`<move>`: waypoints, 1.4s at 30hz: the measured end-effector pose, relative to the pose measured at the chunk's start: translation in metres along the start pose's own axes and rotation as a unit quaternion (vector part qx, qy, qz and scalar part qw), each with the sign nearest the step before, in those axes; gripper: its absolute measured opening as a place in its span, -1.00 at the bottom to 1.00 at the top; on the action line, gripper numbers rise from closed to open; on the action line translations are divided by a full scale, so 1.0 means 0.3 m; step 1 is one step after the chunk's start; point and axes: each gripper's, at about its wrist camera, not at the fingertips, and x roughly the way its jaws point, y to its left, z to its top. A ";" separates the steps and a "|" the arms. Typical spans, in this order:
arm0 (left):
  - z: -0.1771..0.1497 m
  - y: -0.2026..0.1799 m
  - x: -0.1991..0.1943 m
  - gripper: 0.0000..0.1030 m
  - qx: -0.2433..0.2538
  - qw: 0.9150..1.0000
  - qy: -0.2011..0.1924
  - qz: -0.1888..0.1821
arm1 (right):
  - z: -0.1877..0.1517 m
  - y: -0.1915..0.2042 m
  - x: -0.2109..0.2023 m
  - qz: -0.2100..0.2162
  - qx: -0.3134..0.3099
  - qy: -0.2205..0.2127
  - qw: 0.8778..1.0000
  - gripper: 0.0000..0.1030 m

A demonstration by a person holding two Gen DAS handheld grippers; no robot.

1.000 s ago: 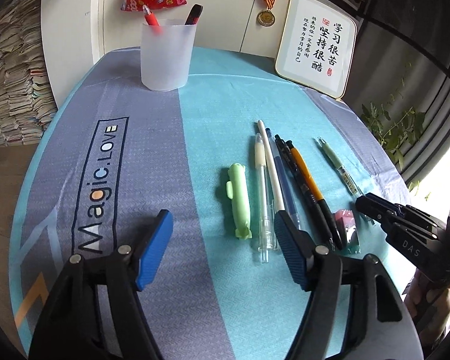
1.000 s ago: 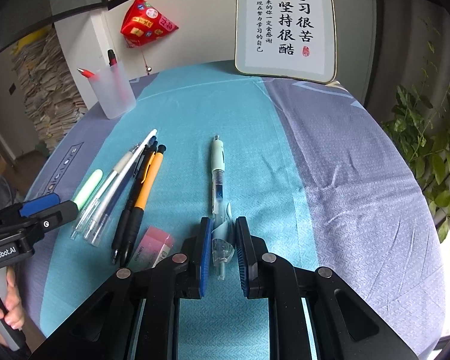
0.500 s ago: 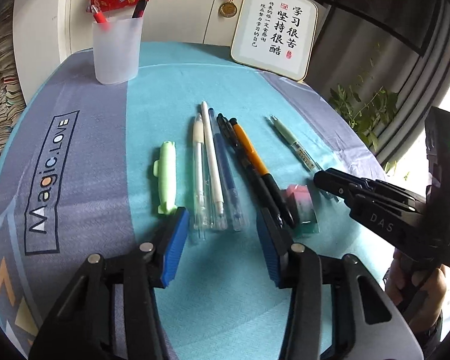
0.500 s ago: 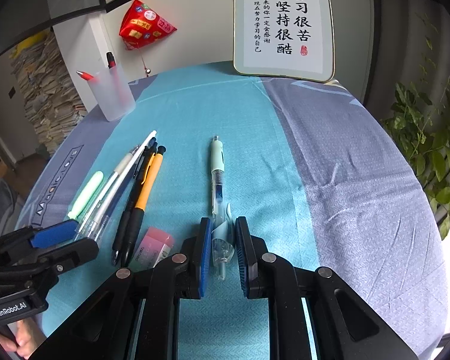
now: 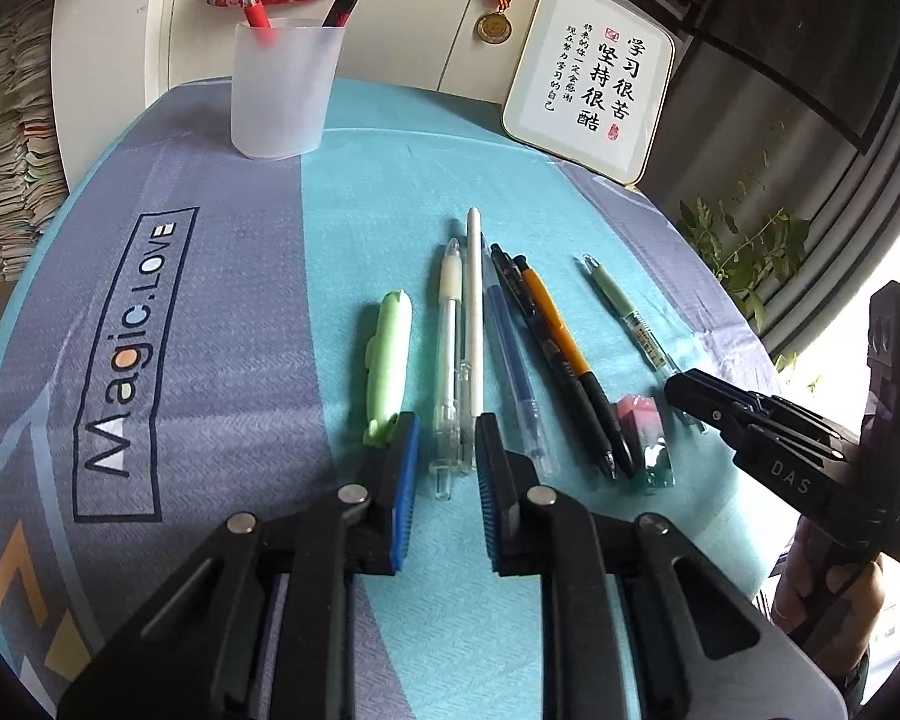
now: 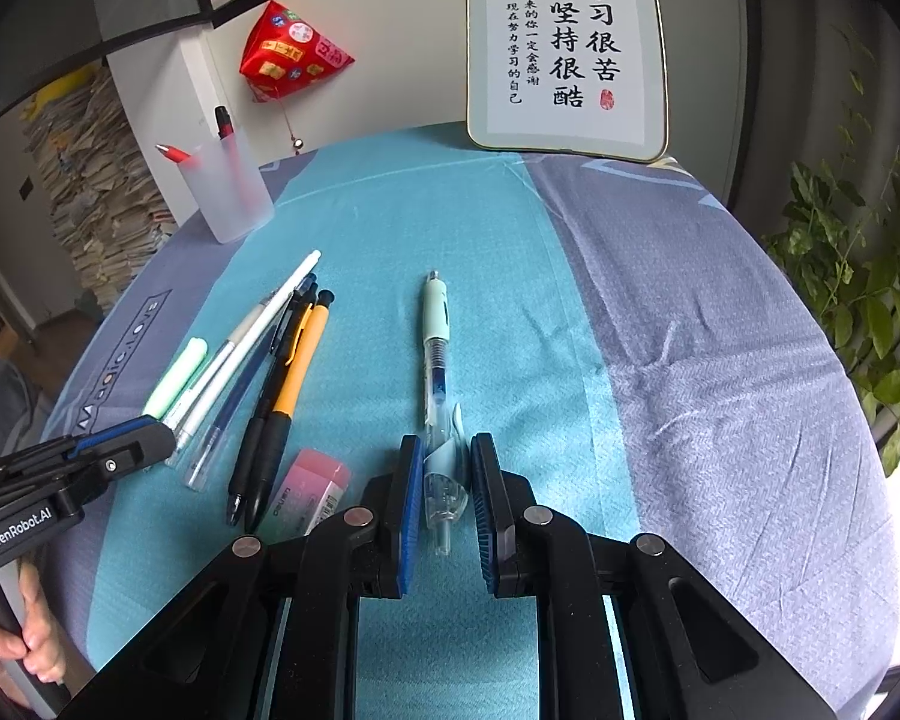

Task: Organize stationery
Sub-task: 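Close the left gripper on the clear pen beside the green highlighter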

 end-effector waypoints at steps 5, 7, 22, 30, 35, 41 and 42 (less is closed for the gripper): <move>-0.007 0.029 -0.014 -0.67 -0.015 1.000 -0.005 0.000 | 0.000 0.002 0.000 0.001 0.000 0.001 1.000 -0.68; -0.006 0.045 -0.018 -0.68 -0.024 1.000 -0.007 -0.001 | -0.001 0.001 0.000 -0.001 -0.001 0.000 1.000 -0.68; 0.016 0.071 -0.024 -0.69 -0.025 1.000 0.008 -0.008 | -0.004 0.005 0.001 -0.002 0.000 -0.001 1.000 -0.68; 0.012 -0.031 0.015 -0.82 0.055 0.995 -0.004 0.078 | -0.008 0.012 -0.006 -0.008 -0.005 -0.004 1.000 -0.68; 0.017 -0.022 -0.006 -0.84 0.057 0.996 -0.003 0.067 | -0.021 -0.013 -0.021 0.012 0.018 -0.005 1.000 -0.68; 0.051 -0.044 -0.111 -0.84 0.063 0.996 -0.034 0.061 | 0.004 -0.009 -0.091 0.011 0.019 -0.027 0.999 -0.68; 0.059 -0.048 -0.127 -0.84 0.063 0.995 -0.039 0.059 | 0.014 -0.005 -0.109 0.010 0.016 -0.034 0.999 -0.68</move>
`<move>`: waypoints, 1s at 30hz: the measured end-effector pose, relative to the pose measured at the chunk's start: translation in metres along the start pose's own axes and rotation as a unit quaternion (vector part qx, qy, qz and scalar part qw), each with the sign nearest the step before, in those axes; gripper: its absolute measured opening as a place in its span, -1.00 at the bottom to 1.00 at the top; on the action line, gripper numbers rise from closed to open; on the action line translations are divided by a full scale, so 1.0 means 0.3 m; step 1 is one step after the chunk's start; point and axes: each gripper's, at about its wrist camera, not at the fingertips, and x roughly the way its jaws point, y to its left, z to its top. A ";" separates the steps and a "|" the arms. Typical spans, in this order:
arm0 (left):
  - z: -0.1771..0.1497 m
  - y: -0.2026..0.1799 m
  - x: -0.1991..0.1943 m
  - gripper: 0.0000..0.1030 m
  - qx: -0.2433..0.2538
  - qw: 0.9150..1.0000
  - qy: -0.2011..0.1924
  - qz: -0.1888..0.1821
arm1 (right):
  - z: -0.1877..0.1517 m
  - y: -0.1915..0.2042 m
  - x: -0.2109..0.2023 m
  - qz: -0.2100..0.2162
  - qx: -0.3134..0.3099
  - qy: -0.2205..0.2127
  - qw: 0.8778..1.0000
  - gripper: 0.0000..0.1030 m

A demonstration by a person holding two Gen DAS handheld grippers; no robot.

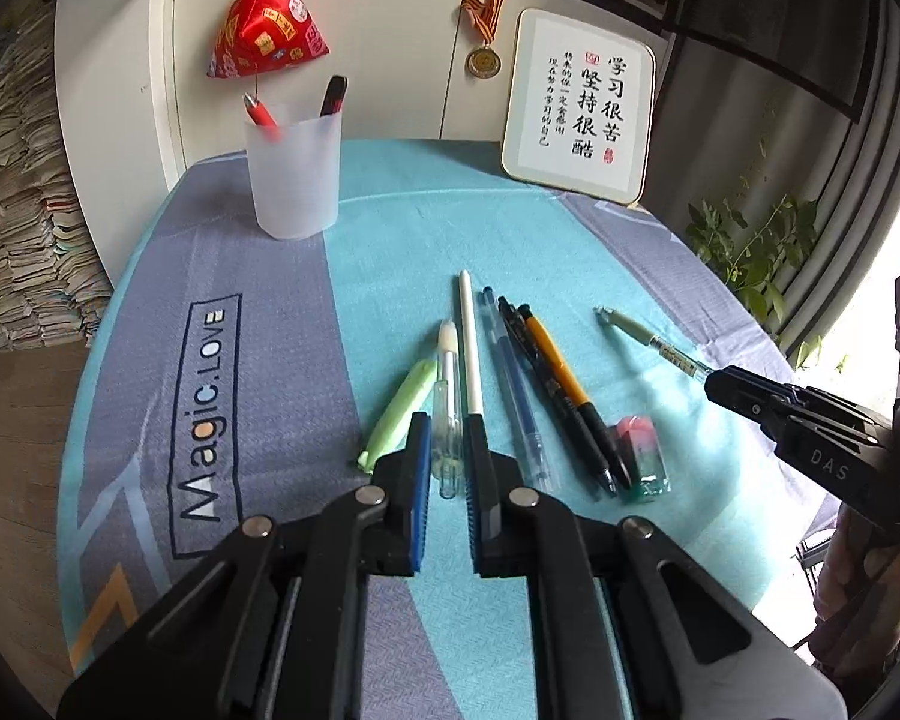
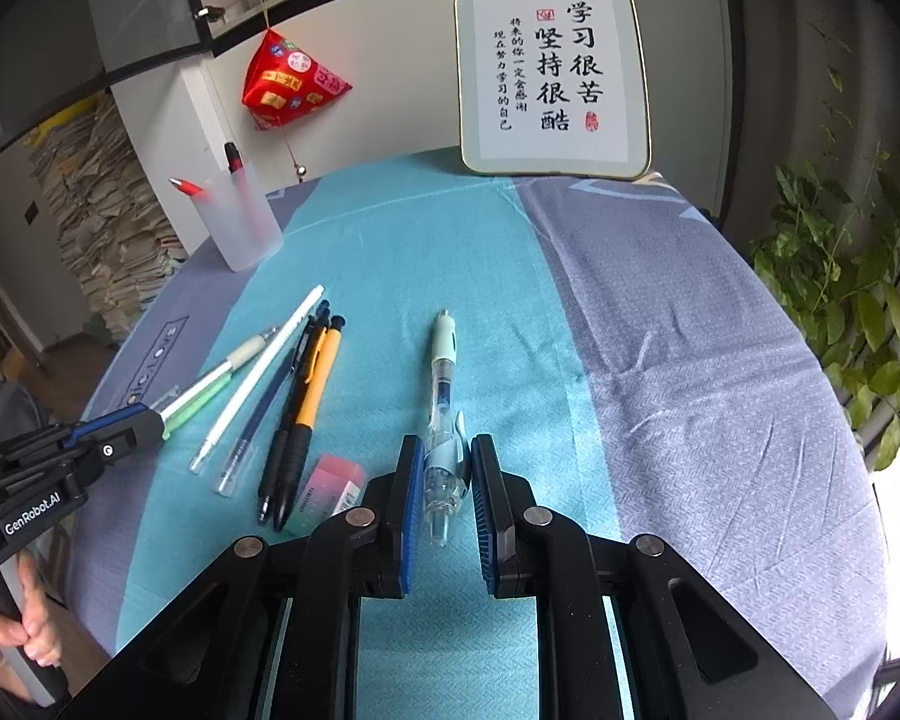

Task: Organize stationery

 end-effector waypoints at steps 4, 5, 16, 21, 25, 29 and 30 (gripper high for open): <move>0.043 0.004 -0.071 -0.84 0.001 1.000 -0.025 -0.004 | 0.045 0.012 -0.065 0.008 0.002 -0.028 1.000 -0.68; 0.056 0.007 -0.087 -0.84 0.002 1.000 -0.030 -0.005 | 0.059 0.013 -0.083 0.010 0.005 -0.037 0.999 -0.69; 0.182 0.091 -0.261 -0.84 -0.012 0.995 -0.100 0.005 | 0.209 0.083 -0.229 0.040 -0.018 -0.100 0.994 -0.76; 0.252 0.135 -0.312 -0.84 -0.021 0.991 -0.132 0.007 | 0.288 0.129 -0.261 0.055 -0.034 -0.117 0.991 -0.76; 0.328 0.183 -0.323 -0.84 -0.039 0.989 -0.143 -0.012 | 0.368 0.179 -0.230 0.074 -0.039 -0.117 0.990 -0.76; 0.418 0.213 -0.334 -0.84 -0.036 0.985 -0.168 0.023 | 0.457 0.241 -0.178 0.098 -0.048 -0.114 0.987 -0.76; 0.444 0.221 -0.335 -0.84 -0.037 0.984 -0.172 0.026 | 0.481 0.260 -0.170 0.105 -0.052 -0.119 0.986 -0.76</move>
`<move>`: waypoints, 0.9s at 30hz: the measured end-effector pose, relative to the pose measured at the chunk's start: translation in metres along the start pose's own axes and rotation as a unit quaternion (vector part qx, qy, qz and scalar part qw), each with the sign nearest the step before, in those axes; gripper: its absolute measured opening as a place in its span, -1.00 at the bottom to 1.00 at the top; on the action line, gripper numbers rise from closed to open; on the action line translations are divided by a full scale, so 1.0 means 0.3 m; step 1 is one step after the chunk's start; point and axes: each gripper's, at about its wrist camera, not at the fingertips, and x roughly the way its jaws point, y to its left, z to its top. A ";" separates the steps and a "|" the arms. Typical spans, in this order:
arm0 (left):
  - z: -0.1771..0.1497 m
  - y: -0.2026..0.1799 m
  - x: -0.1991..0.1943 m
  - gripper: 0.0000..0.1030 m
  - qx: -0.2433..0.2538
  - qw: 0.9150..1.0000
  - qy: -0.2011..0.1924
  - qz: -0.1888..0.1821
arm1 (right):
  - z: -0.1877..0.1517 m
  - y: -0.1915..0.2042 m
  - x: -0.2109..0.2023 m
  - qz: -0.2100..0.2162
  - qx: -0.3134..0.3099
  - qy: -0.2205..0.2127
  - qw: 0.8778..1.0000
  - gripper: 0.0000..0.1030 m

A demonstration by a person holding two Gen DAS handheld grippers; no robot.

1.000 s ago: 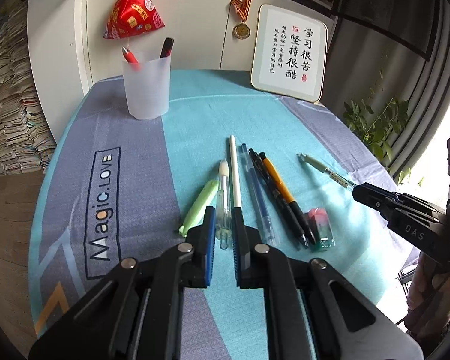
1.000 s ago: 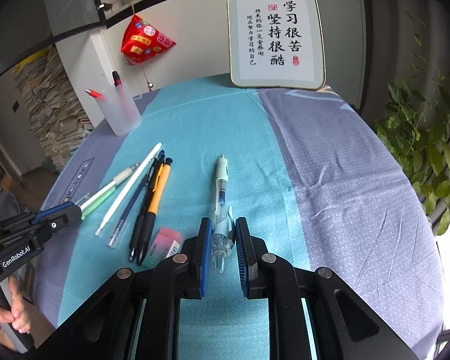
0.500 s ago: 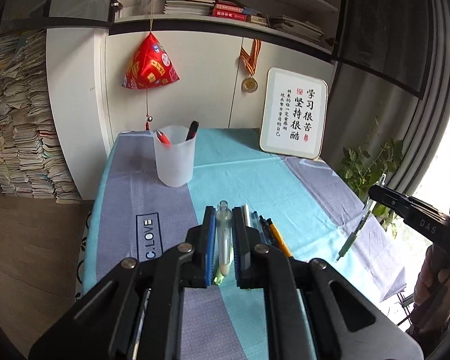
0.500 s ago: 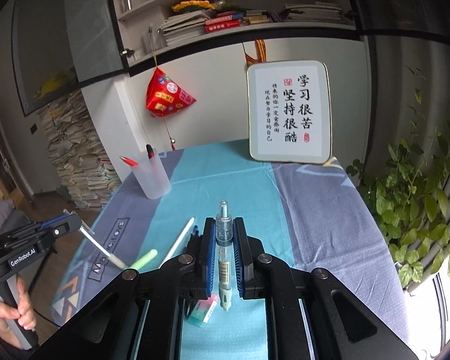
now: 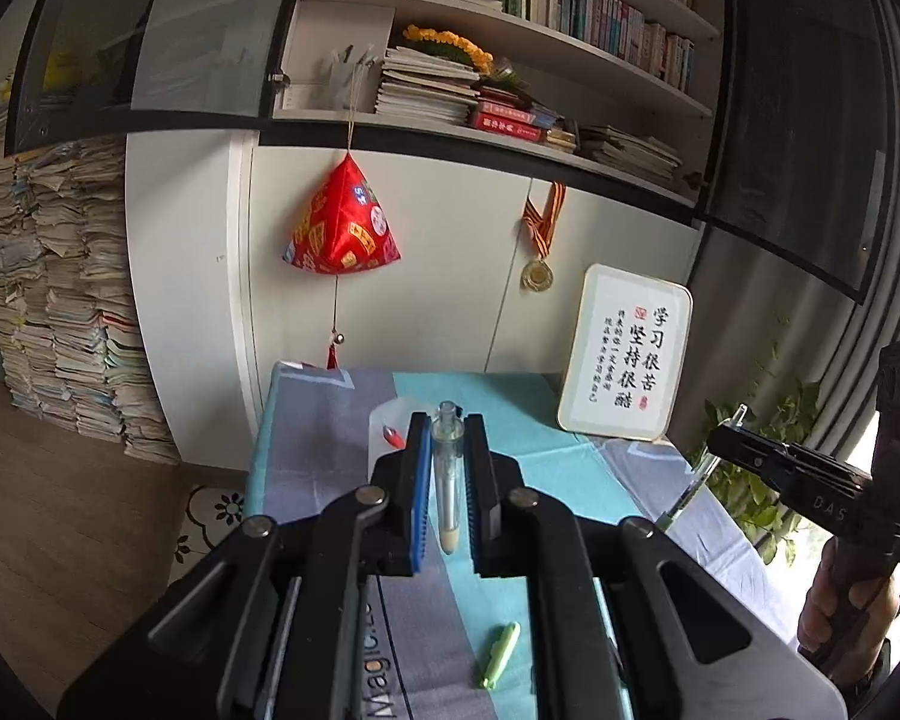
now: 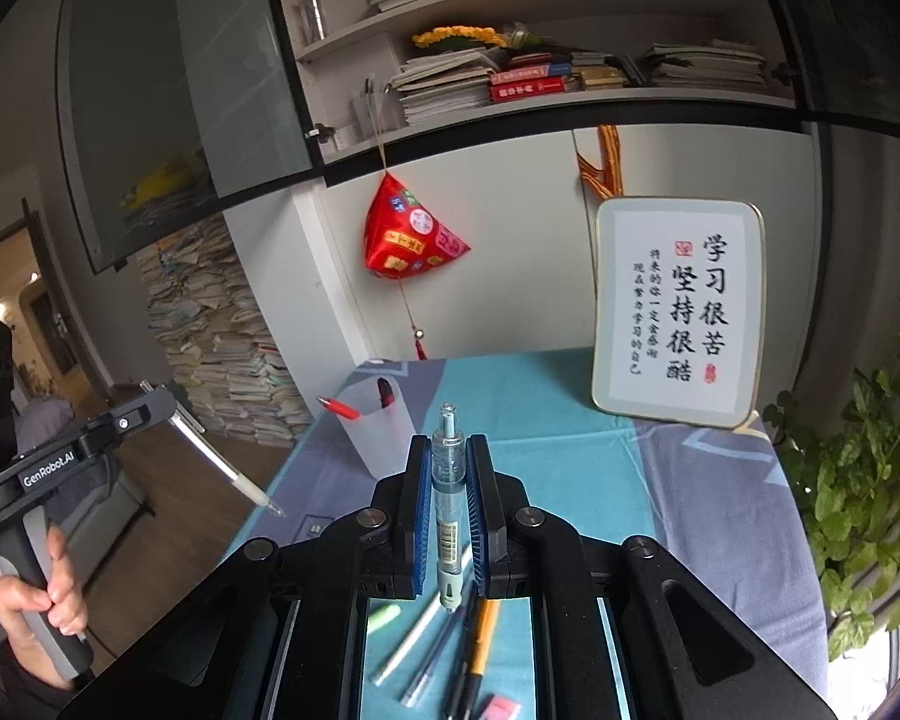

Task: Organize stationery

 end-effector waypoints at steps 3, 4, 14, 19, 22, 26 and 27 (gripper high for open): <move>0.071 0.014 0.029 -0.84 0.003 1.000 -0.017 0.005 | 0.076 0.035 0.059 0.022 0.003 -0.009 1.000 -0.76; 0.096 0.016 0.047 -0.84 0.004 1.000 -0.024 0.010 | 0.103 0.049 0.080 0.033 0.004 -0.014 0.999 -0.76; 0.233 0.101 0.304 -0.84 -0.030 0.999 -0.042 0.006 | 0.250 0.113 0.368 0.062 0.035 -0.028 0.997 -0.76; 0.214 0.115 0.412 -0.83 -0.017 0.999 -0.030 0.010 | 0.263 0.108 0.511 0.055 0.049 -0.014 0.997 -0.76; 0.157 0.135 0.469 -0.83 -0.015 1.000 -0.002 0.008 | 0.242 0.096 0.578 0.063 0.068 0.002 0.996 -0.76; 0.087 0.161 0.534 -0.83 -0.012 0.999 0.037 0.011 | 0.182 0.110 0.627 0.052 0.059 0.014 0.997 -0.76; 0.072 0.170 0.545 -0.82 -0.018 0.999 0.045 0.005 | 0.165 0.108 0.636 0.050 0.060 0.017 0.997 -0.76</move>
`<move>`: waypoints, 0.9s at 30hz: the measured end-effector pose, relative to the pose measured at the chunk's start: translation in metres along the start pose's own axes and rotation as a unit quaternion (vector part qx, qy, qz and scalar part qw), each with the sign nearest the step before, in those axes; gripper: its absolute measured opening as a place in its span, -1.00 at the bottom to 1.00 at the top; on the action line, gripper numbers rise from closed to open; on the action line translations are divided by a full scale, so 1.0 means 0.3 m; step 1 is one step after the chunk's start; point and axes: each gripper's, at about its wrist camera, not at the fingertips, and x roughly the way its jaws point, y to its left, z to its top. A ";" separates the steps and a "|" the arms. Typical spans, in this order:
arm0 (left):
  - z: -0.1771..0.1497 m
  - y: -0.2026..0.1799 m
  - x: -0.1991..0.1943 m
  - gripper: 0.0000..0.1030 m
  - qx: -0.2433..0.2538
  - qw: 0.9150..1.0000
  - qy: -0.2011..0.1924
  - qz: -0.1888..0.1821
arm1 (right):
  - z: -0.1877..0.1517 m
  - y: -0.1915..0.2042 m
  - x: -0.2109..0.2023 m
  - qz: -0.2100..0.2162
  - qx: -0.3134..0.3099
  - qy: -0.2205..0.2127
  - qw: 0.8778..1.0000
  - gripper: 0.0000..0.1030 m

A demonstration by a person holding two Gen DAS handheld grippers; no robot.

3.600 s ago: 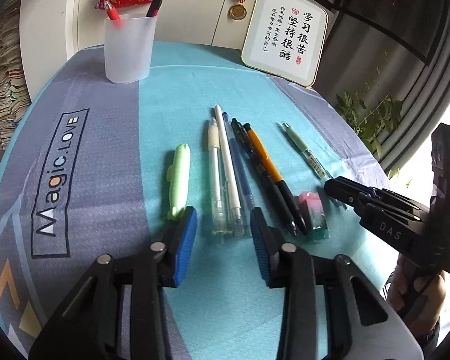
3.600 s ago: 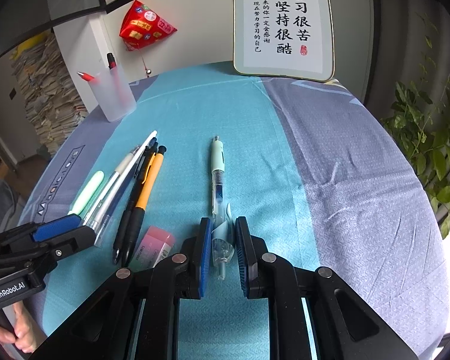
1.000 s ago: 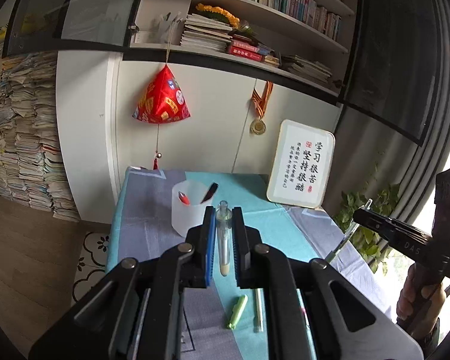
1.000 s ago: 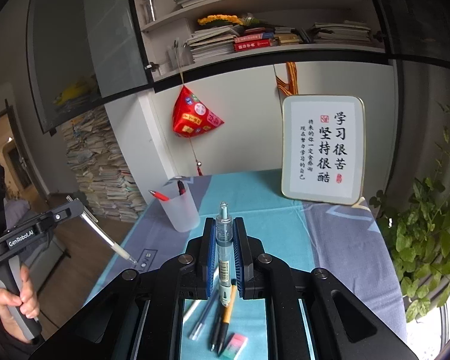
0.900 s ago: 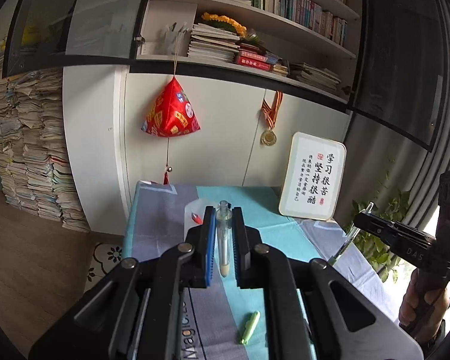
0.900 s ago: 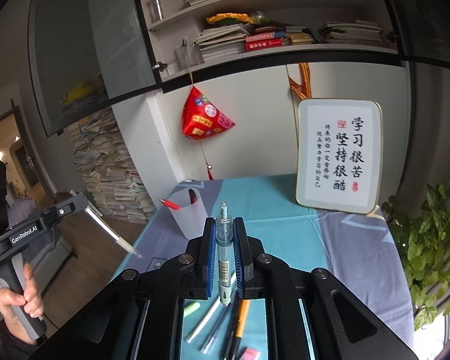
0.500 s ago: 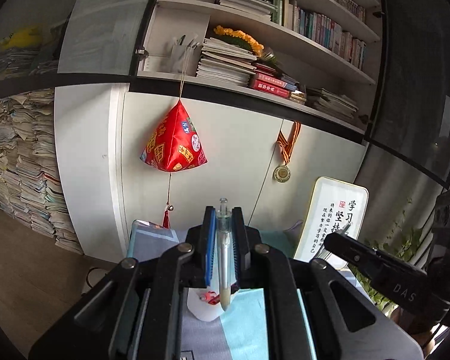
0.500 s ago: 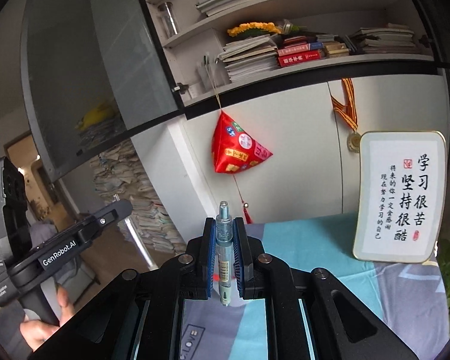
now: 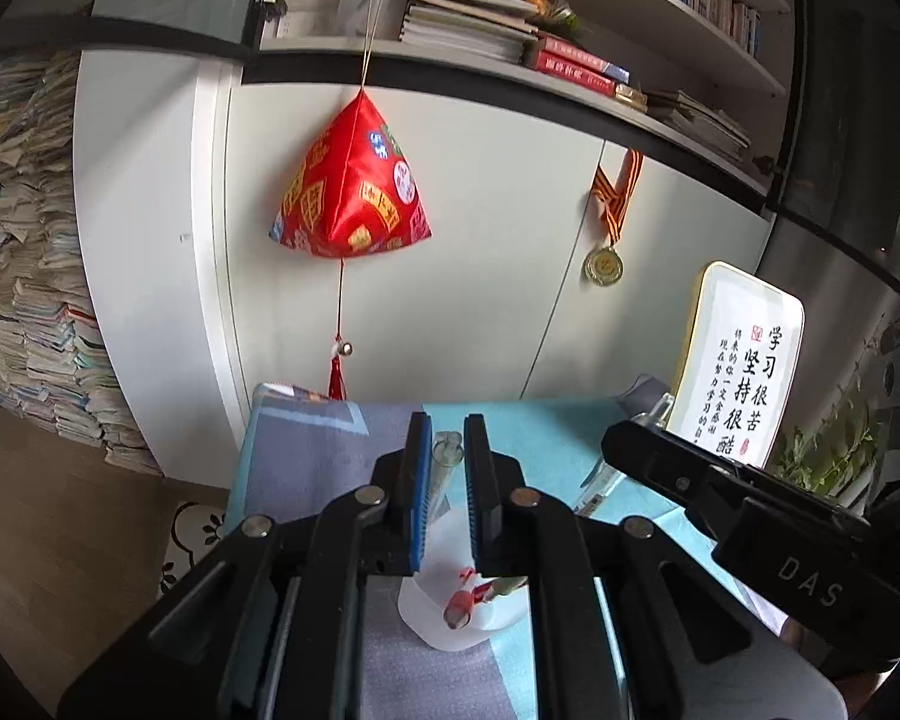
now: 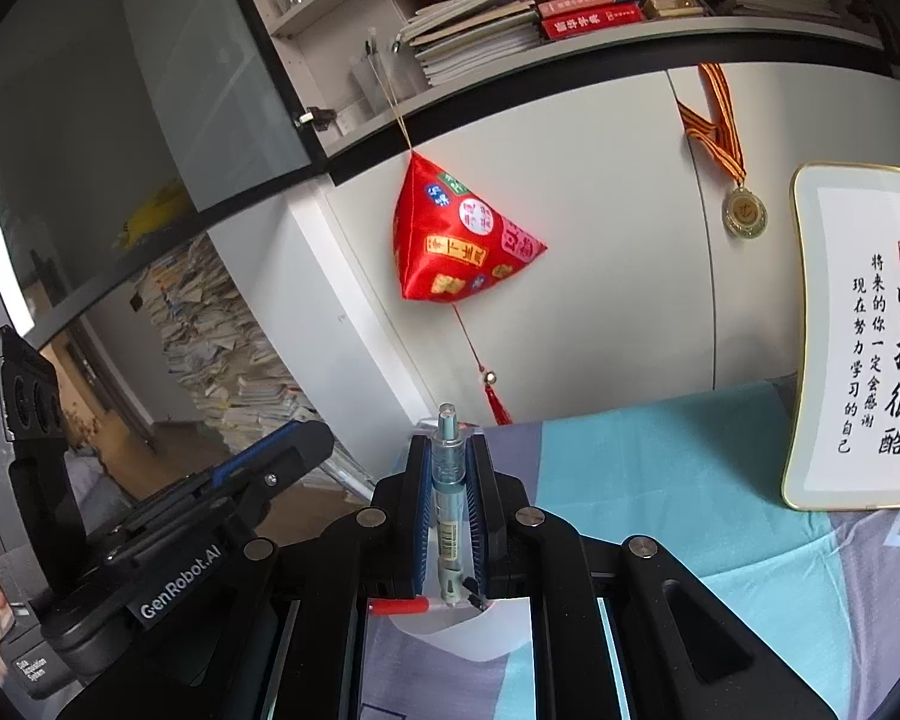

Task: Organize stationery

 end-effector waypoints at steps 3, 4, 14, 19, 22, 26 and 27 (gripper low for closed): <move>-0.028 0.020 0.026 -0.82 -0.011 1.000 0.014 -0.003 | -0.036 -0.017 0.029 0.000 0.009 0.012 1.000 -0.76; -0.032 0.018 0.040 -0.82 -0.008 1.000 0.021 0.002 | -0.044 -0.019 0.035 0.000 0.010 0.014 1.000 -0.76; -0.045 0.021 -0.030 0.14 -0.039 0.999 0.030 0.002 | -0.069 0.014 -0.025 -0.015 -0.016 0.013 1.000 -0.67; -0.047 -0.016 -0.182 0.59 0.000 1.000 -0.008 0.019 | -0.095 -0.006 -0.166 -0.033 -0.039 -0.007 0.999 0.00; -0.083 -0.006 -0.227 0.68 0.009 0.999 -0.004 0.036 | -0.141 -0.014 -0.252 -0.052 -0.058 -0.005 0.997 0.01; -0.217 0.052 -0.176 0.84 0.034 0.995 0.036 0.081 | -0.224 -0.035 -0.350 -0.062 -0.076 0.006 0.995 0.01; -0.257 0.076 -0.147 0.84 0.033 0.994 0.054 0.086 | -0.246 -0.047 -0.371 -0.066 -0.076 0.007 0.995 0.01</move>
